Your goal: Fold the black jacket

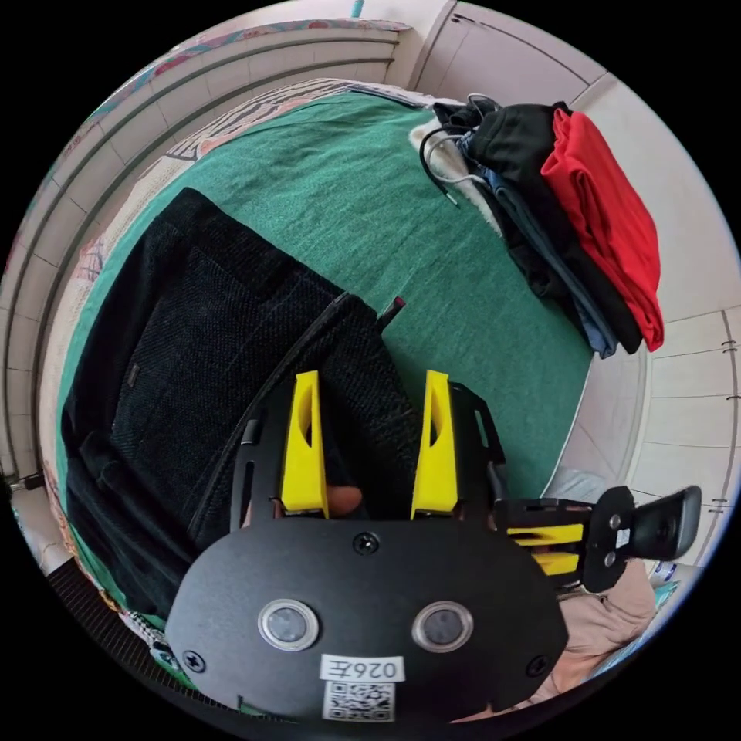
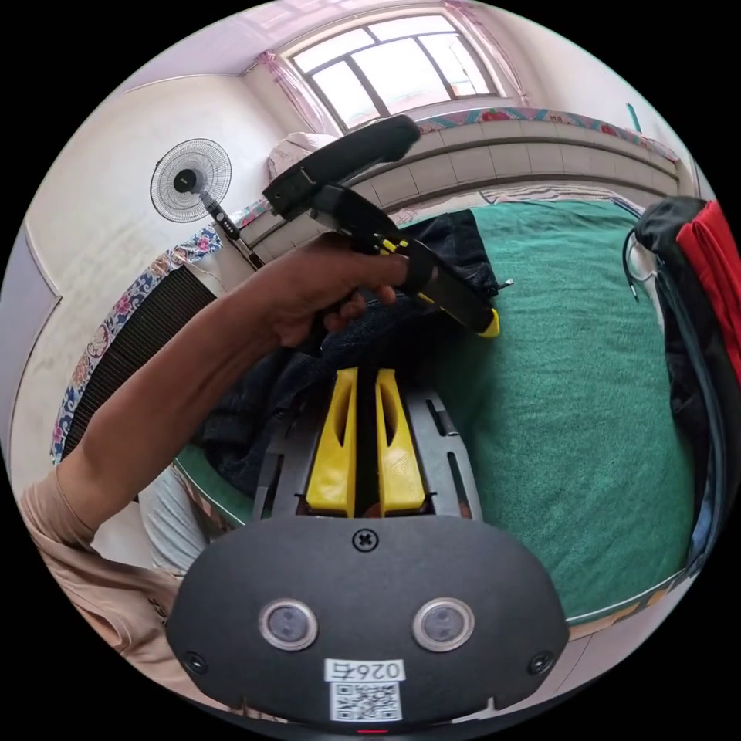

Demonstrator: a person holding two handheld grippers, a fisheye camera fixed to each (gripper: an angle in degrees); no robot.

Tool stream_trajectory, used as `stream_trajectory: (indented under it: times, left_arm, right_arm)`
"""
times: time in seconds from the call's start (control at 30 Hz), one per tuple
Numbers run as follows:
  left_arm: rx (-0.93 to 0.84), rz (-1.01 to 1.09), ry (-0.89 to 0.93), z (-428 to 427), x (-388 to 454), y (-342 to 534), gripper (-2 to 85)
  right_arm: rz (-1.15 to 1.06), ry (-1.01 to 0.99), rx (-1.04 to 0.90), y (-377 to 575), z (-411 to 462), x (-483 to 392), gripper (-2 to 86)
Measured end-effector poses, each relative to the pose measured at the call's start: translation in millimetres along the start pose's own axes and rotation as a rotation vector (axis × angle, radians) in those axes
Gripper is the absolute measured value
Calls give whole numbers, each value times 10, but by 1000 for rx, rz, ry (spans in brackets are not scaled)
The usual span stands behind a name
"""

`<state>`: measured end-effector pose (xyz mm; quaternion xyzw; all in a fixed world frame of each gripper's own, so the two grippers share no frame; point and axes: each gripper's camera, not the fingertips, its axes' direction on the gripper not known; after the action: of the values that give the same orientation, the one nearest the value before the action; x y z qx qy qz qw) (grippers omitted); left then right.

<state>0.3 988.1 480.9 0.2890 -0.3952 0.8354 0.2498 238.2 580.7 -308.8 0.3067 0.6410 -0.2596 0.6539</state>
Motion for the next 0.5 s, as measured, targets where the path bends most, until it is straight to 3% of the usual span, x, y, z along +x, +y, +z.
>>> stream_trajectory:
  times: [0.13,0.27,0.33,0.4,0.5]
  left_arm:
    - [15,7,-82,-72,28,-9,80]
    - [79,-16,31,-90,-176,107,35]
    - [101,-34,73,-61,-253,150,31]
    - [114,-50,108,-15,-311,183,30]
    - [123,-60,135,54,-357,220,38]
  right_arm:
    - [18,14,-10,25,96,91,13]
    - [70,141,-67,30,220,275,140]
    - [71,193,-122,5,367,331,154]
    - [72,92,-214,-5,596,464,70]
    - [99,-60,-192,38,638,630,20]
